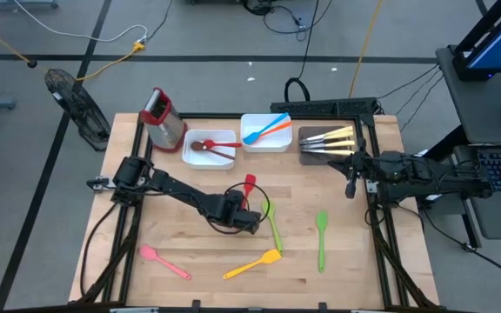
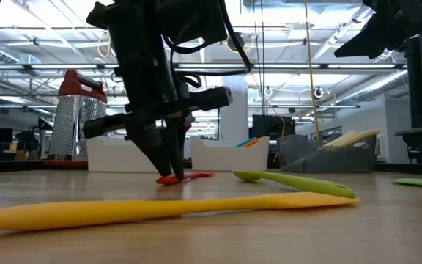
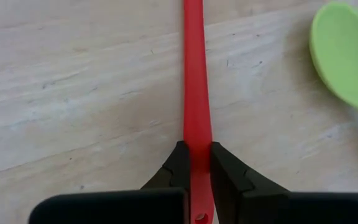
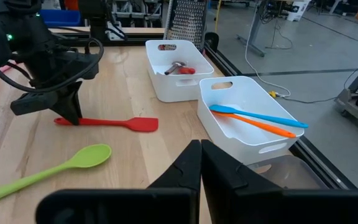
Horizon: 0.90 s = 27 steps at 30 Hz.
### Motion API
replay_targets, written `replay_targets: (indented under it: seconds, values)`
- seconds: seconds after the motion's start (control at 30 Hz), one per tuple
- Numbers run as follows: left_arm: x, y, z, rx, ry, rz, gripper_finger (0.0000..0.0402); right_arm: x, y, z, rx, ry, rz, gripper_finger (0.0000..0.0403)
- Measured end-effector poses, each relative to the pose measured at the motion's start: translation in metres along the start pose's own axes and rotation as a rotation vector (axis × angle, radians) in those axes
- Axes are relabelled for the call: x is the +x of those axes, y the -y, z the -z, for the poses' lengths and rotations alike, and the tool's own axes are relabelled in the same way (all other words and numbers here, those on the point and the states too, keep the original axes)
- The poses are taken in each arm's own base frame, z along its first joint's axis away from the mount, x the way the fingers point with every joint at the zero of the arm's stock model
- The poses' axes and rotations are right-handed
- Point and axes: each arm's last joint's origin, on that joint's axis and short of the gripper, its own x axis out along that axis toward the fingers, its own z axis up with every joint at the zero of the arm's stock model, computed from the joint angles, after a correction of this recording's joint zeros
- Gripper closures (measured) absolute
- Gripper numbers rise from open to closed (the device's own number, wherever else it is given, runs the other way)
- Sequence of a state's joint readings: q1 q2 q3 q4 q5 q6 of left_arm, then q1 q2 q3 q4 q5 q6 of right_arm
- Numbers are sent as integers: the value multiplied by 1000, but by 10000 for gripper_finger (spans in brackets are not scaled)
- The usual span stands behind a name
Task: Pick & Place Kitchen Items
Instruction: Put the red spatula into the right white bin
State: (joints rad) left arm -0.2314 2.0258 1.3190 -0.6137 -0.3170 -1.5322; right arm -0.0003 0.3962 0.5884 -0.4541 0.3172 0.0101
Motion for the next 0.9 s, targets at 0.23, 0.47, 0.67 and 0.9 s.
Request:
replay_targets:
  seconds: [0.23, 0.47, 0.67, 0.9]
  values:
    - [-4, 0, -5, -4, 58, 8, 400, 0, 0, 0, 0, -1, 0, 399]
    - [-4, 1, -5, -2, 49, 18, 398, 0, 0, 0, -8, -3, 0, 399]
    - [-4, 2, -8, 17, 36, 26, 399, 0, 0, 0, -23, 0, 0, 399]
    - [-3, 3, -11, 35, 14, 37, 396, 0, 0, 0, -22, 0, 0, 399]
